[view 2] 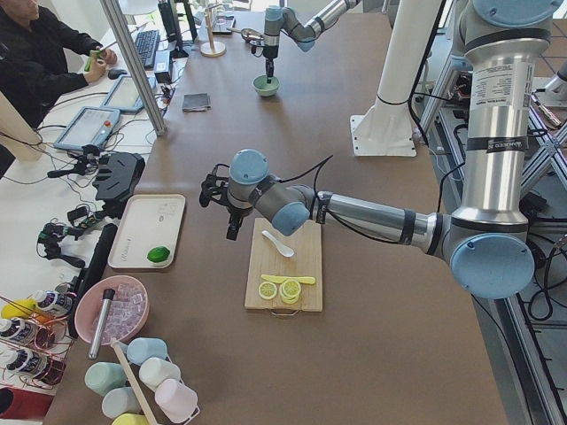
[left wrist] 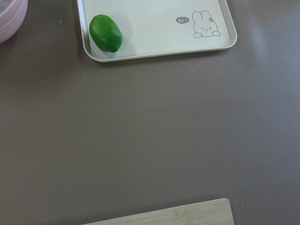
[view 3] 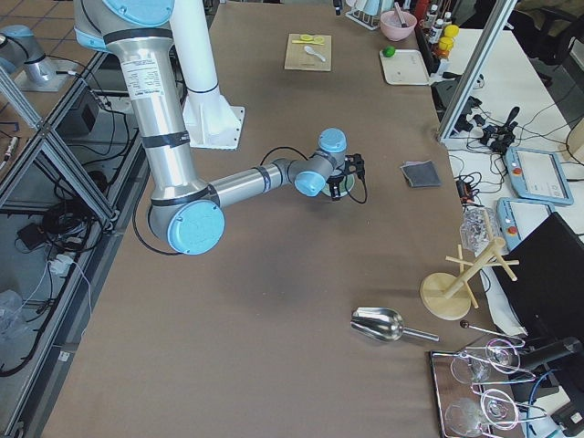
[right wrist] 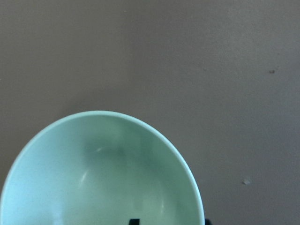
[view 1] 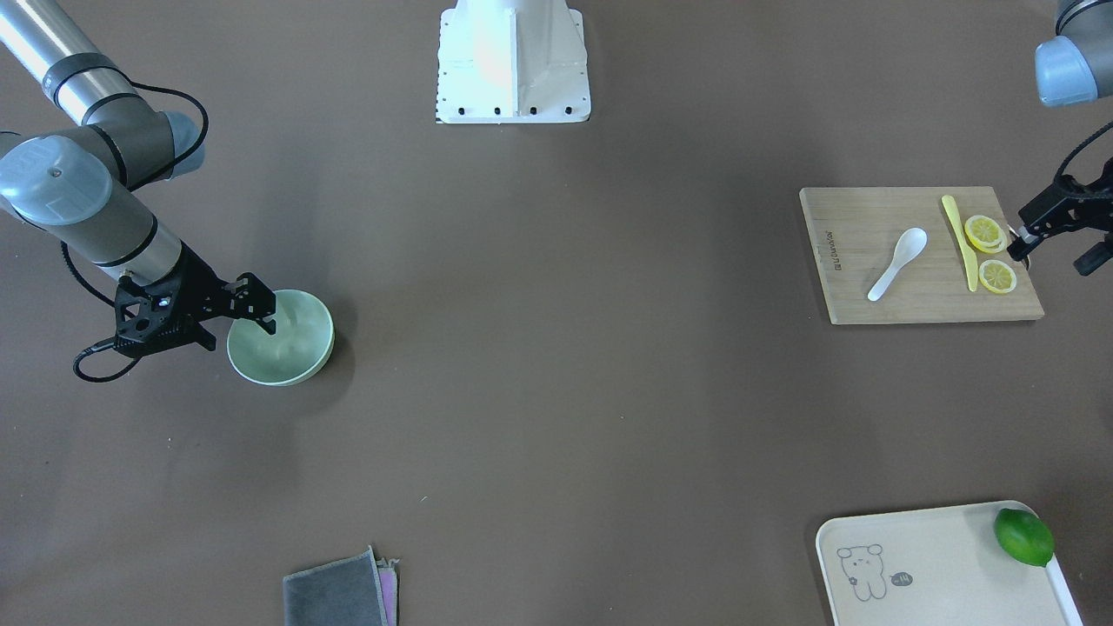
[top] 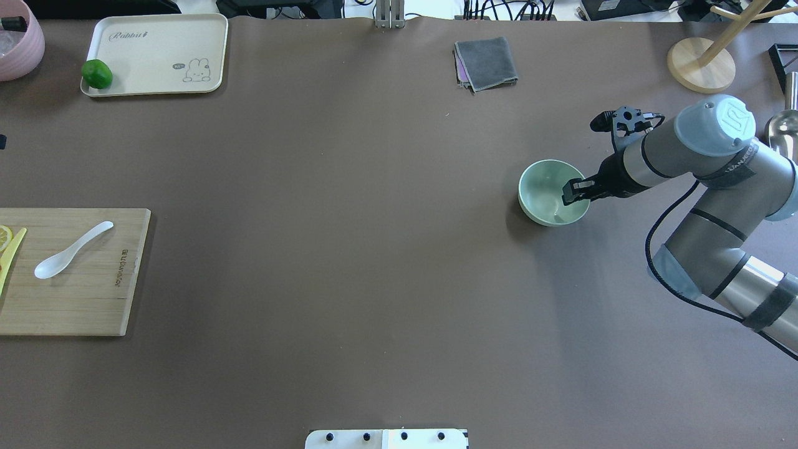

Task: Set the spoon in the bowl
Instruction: 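Reach the right gripper to the pale green bowl and grasp its rim, then slide the pale green bowl with the right gripper toward the table center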

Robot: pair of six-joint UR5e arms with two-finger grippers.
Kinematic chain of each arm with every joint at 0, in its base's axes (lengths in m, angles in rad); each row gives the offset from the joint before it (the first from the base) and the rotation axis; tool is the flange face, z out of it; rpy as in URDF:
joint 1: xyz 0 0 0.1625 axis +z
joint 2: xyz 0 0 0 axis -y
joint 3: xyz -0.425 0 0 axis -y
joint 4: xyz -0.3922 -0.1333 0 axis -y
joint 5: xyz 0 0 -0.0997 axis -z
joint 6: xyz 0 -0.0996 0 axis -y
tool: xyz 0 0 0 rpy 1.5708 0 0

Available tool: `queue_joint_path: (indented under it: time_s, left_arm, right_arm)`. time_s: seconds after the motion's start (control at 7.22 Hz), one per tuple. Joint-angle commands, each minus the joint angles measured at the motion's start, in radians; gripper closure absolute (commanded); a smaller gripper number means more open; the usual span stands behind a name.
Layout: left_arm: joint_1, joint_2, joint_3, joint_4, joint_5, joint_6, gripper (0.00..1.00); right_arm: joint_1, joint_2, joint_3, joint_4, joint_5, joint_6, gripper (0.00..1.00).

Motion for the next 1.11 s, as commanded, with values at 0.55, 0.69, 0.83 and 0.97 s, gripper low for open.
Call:
queue_joint_path:
  time_s: [0.55, 0.69, 0.83, 0.97]
  left_arm:
    - [0.000, 0.004, 0.004, -0.003, 0.001, 0.011, 0.02]
    - [0.000, 0.005, 0.010, -0.021, 0.001, 0.011, 0.02]
    - [0.000, 0.005, 0.010, -0.025, -0.005, 0.011, 0.02]
    - [0.000, 0.005, 0.026, -0.067, -0.005, 0.008, 0.02]
  right_arm:
    - [-0.078, 0.243, 0.021, -0.004, -0.013, 0.322, 1.00]
    - [-0.147, 0.262, 0.019, 0.001, -0.071, 0.358, 1.00]
    - [-0.222, 0.321, -0.013, -0.007, -0.230, 0.372, 1.00]
    - [-0.244, 0.380, -0.085, -0.007, -0.249, 0.389, 1.00]
